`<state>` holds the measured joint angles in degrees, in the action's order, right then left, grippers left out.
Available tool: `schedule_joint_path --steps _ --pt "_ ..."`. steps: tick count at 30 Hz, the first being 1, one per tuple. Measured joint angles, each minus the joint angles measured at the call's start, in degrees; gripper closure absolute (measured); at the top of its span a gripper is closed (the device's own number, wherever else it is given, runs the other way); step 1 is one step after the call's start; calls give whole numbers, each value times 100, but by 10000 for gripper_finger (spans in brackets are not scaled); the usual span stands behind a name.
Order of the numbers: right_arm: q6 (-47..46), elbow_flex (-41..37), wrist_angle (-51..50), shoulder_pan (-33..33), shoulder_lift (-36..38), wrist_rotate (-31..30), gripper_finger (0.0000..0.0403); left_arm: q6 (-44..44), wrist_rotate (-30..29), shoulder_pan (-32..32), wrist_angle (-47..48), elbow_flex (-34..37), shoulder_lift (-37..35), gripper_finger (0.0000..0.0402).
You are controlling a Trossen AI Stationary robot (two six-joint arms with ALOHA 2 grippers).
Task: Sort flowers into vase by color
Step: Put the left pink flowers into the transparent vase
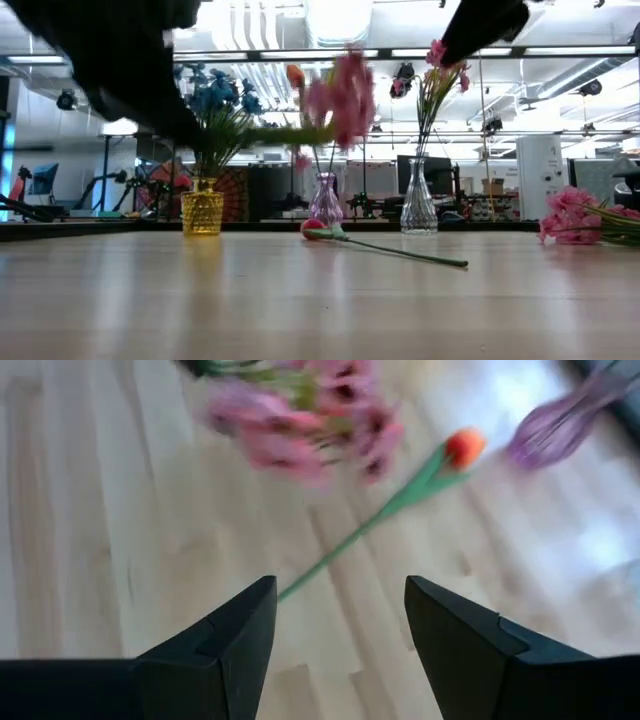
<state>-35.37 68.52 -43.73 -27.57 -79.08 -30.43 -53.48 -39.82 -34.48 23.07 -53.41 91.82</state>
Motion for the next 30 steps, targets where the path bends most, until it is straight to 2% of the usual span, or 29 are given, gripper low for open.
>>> schedule_joint_path --steps 3,6,10,16,18,22,26,30 --pt "47 -222 198 -259 281 -473 188 689 -36 -101 -357 1 -391 401" --pt "107 -620 720 -460 538 -749 188 1762 -80 -188 -1102 66 -753 401" --pt "242 -1249 1587 -547 784 -768 188 3320 66 -212 -2068 144 -1157 401" --pt "749 -2033 2963 -545 921 -726 188 5052 234 -152 -3356 372 -1551 401" --pt "1112 -2289 3717 -545 914 -708 188 5547 650 -85 -4131 581 -1619 401" --pt "2025 -2674 5198 -545 878 -693 188 6018 1522 164 -5725 1160 -1674 401" --pt "2772 -2903 6418 -545 878 -658 188 6025 1566 402 -6735 1617 -1608 401" --pt "3406 -2934 7140 -502 874 -464 188 6116 1696 471 -7661 1890 -1387 402"
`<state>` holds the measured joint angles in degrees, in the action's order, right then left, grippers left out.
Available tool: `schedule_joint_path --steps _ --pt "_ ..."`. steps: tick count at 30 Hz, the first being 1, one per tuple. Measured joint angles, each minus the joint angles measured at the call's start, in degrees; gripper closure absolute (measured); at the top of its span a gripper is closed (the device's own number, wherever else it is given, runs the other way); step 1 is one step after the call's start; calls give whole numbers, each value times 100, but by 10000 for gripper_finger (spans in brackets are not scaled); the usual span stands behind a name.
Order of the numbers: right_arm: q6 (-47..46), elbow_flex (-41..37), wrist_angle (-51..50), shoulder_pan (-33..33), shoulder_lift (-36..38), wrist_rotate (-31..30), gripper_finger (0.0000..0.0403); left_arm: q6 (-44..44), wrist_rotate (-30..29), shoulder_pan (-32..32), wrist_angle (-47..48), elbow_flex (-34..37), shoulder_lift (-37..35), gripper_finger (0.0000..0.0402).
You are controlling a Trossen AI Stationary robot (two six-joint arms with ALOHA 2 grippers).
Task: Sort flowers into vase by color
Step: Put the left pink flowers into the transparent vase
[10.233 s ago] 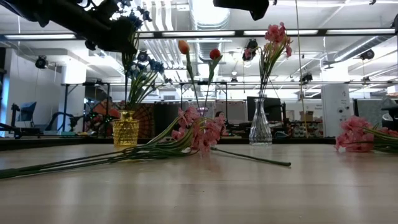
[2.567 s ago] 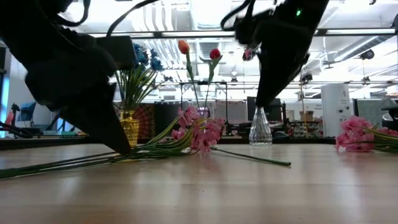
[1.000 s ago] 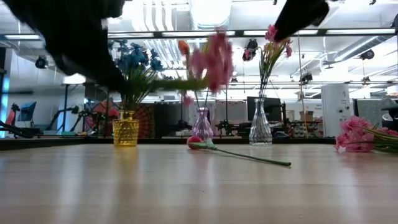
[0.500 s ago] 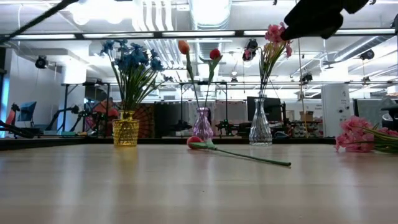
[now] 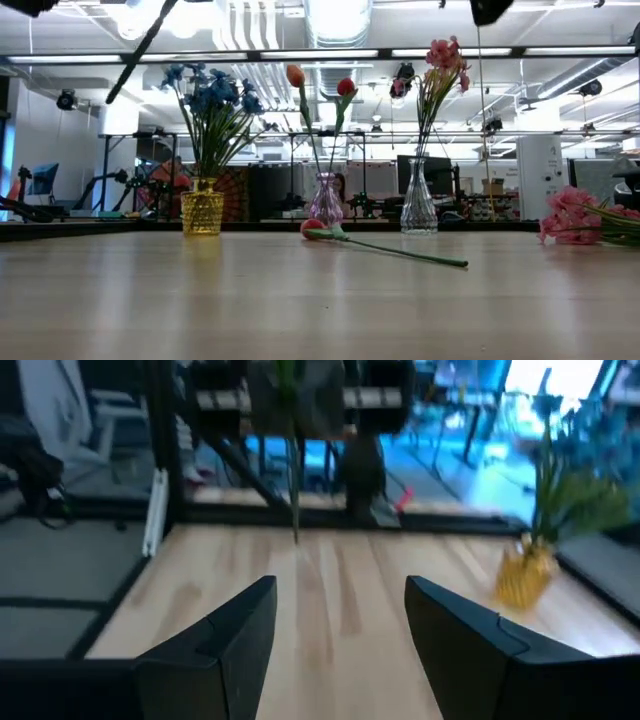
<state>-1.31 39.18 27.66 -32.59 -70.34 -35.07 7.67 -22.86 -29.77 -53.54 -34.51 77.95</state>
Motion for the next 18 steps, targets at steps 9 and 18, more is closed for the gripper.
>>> schedule_joint_path --steps 9,18 --pt "689 121 1205 384 -377 840 188 148 -8 237 -628 -276 737 401" --pt "900 592 1510 526 -796 1173 187 386 -8 335 -849 -694 1347 401"
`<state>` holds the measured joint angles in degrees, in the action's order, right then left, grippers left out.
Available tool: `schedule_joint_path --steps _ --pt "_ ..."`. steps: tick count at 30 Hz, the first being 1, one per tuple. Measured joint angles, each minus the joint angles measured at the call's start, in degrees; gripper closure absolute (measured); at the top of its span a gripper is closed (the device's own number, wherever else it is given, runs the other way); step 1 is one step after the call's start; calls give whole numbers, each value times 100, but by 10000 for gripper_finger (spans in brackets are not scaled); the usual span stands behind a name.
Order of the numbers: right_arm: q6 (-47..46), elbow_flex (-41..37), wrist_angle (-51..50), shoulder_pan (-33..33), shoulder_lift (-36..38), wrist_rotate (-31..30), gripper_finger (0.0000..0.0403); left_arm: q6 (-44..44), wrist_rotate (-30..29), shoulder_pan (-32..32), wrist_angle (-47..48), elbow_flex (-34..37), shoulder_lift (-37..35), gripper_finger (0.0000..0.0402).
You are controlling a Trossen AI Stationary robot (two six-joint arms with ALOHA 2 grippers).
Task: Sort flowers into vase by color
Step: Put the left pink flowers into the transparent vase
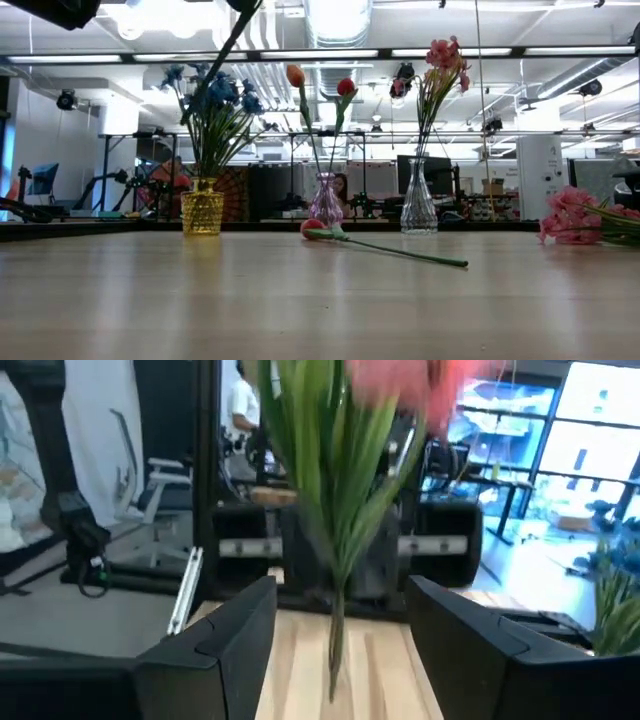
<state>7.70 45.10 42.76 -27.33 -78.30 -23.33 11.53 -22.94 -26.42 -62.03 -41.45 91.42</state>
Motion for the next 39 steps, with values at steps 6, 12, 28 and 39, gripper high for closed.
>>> schedule_joint_path --steps 6,12,28,39 --pt "-14 339 -8 77 -246 -64 157 18 4 18 -81 -222 224 401" --pt "56 618 -28 131 -481 -20 129 24 -2 45 -104 -334 320 401" --pt "171 905 19 151 -676 84 248 2 -47 45 -95 -339 349 401" --pt "193 905 28 151 -667 85 335 -69 -52 45 -88 -341 349 379"
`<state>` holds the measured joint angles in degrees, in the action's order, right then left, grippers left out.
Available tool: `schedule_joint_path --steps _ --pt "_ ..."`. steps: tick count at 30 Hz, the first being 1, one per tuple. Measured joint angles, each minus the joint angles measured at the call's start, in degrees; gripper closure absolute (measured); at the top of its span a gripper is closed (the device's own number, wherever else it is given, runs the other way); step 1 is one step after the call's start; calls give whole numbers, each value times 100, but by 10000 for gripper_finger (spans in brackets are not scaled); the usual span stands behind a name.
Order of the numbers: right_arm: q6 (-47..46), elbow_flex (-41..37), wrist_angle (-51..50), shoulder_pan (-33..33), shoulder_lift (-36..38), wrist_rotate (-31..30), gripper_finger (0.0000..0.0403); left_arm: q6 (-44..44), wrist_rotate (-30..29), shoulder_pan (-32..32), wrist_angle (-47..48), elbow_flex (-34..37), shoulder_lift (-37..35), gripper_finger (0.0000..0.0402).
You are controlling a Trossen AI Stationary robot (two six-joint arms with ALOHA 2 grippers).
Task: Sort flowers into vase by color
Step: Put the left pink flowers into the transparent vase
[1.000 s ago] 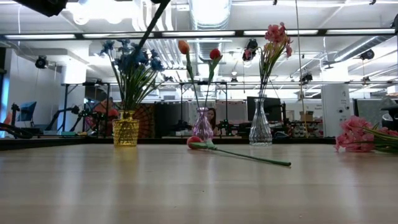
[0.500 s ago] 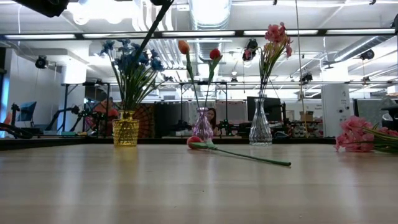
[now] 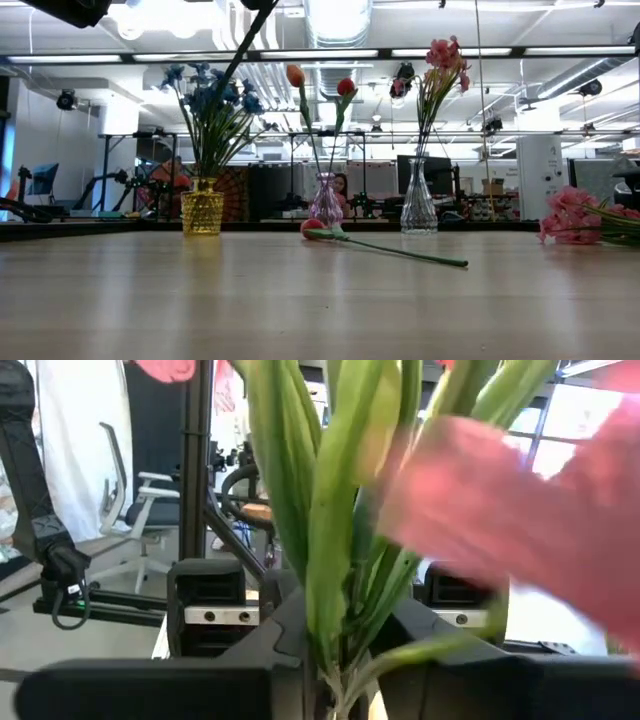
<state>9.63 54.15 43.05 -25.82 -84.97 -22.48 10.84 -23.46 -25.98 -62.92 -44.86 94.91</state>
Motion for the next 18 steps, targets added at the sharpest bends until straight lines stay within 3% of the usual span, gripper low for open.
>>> schedule_joint_path --steps 5,12,18 --pt "2 0 -2 0 0 -1 354 -102 2 0 49 0 -2 335" --pt "-19 -2 -187 -2 125 -64 360 -398 -278 -14 825 0 -161 234" --pt "-355 228 -1850 11 749 -1314 360 -506 -918 -193 2401 0 -944 168"
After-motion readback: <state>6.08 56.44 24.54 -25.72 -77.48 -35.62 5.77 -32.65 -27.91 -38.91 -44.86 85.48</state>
